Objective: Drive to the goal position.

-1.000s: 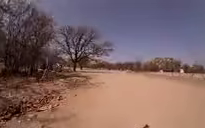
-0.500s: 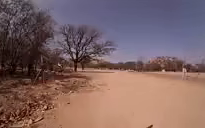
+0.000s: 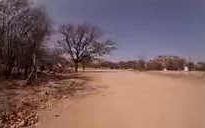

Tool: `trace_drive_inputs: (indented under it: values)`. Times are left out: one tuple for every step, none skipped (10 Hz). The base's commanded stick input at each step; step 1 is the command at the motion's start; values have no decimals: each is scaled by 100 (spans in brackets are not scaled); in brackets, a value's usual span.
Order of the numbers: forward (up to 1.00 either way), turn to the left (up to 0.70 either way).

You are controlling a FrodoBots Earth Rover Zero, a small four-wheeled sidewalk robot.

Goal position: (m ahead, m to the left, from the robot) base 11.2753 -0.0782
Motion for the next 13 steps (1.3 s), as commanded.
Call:
trace_drive_inputs:
  values:
    - [100, 0]
    - [100, 0]
    - [100, 0]
    - [100, 0]
    - [100, 0]
    - [100, 0]
    - [100, 0]
    - [100, 0]
    - [100, 0]
    - [100, 0]
    - [100, 0]
    - [100, 0]
    - [100, 0]
